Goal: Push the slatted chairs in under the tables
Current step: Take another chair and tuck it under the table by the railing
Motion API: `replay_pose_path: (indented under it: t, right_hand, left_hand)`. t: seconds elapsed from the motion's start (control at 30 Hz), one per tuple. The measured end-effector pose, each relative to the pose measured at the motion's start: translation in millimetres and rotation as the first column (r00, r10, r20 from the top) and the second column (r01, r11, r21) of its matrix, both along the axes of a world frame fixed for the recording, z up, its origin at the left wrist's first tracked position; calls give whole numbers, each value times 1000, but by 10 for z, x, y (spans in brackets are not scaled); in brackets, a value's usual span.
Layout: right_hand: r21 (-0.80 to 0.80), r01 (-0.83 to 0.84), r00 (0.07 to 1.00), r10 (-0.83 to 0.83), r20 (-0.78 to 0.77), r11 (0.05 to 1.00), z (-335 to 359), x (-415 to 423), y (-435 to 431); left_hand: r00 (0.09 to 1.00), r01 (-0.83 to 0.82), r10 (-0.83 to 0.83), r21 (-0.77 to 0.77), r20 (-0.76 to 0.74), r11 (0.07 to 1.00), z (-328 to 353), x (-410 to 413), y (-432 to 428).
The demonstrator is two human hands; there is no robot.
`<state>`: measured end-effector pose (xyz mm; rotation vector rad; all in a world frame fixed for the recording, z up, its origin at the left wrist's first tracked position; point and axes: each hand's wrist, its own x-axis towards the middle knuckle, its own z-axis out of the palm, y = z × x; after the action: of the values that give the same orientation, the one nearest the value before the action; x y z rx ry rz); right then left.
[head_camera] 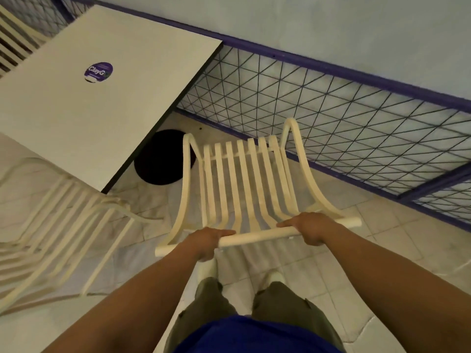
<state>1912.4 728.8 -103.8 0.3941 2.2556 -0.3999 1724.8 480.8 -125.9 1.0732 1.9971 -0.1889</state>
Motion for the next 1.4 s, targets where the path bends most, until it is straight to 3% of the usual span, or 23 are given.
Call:
replay_pose_path:
  t: [0.17, 0.47, 0.73, 0.97, 1.1, 1.4]
  right_hand:
    - [29, -20, 1000, 20, 7, 999, 52, 60, 51]
    - [105, 90, 994, -83, -64, 990, 29, 184, -45]
    - [196, 61, 994, -42, -99, 979, 9, 233, -134]
    - [75, -10, 1000, 10, 3, 997, 20, 176, 124]
    - [-29, -57, 998, 58, 4, 998, -11, 148, 211]
    - [-83, -96, 995, 95, -12, 992, -125, 178, 302]
  left_hand:
    - [998, -46, 47, -24, 43, 999, 28, 149, -32]
    - [992, -31, 30, 6, 126, 999, 106, 172, -13]
    - [998, -27, 24, 49, 64, 998, 118, 244, -36]
    - [993, -105, 106, -31, 45, 994, 37, 262, 47]
    - [992, -128, 127, -34, -24, 991, -10, 324, 34]
    - [986, -162, 160, -41, -56, 986, 19, 430, 84]
